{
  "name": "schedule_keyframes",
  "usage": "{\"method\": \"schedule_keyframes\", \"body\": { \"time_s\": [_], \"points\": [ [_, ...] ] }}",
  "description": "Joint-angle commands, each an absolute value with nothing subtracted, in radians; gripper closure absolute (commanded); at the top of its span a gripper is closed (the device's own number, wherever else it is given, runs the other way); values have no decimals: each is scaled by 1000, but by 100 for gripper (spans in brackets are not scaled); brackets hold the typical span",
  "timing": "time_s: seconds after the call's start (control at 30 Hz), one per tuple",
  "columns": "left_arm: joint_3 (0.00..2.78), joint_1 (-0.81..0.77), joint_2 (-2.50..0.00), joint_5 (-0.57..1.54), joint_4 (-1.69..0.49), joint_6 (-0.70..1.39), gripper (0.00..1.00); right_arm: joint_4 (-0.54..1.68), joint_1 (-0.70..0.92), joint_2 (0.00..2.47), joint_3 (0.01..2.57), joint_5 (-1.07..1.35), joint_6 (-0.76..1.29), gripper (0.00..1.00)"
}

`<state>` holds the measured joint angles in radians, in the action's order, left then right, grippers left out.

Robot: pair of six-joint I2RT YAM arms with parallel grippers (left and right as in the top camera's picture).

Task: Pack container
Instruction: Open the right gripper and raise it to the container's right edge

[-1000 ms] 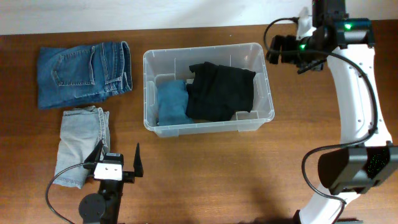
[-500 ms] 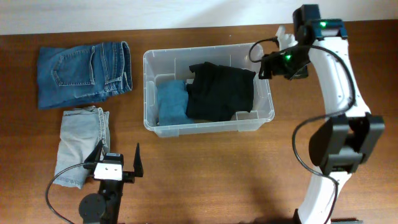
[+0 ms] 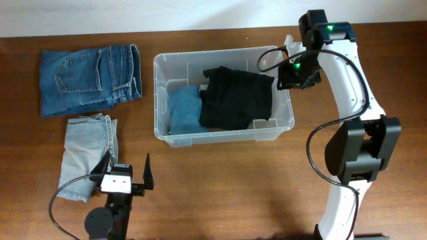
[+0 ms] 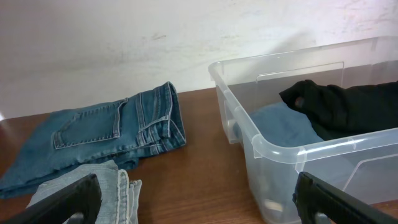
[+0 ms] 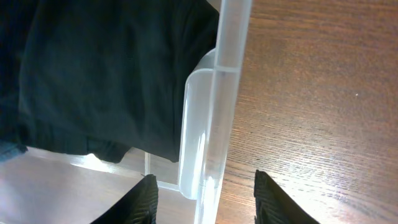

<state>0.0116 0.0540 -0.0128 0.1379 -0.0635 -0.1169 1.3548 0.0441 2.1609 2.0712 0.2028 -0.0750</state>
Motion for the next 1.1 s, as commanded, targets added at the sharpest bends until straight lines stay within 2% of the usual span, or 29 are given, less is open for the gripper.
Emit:
{"method": "schedule_keyframes", "body": {
  "time_s": [0.0, 0.67, 0.83, 1.07],
  "points": [
    [9, 62, -7, 131, -69, -130, 1, 1356, 47, 2167, 2064, 187, -70, 59],
    [9, 62, -7, 131, -69, -130, 1, 1305, 81, 2167, 1982, 160, -71, 63],
    [9, 62, -7, 131, -69, -130, 1, 1301, 78, 2167, 1982, 150, -56, 71],
    [9, 62, -7, 131, -69, -130, 1, 1293, 78, 2167, 1982, 107, -3, 89]
  ]
}}
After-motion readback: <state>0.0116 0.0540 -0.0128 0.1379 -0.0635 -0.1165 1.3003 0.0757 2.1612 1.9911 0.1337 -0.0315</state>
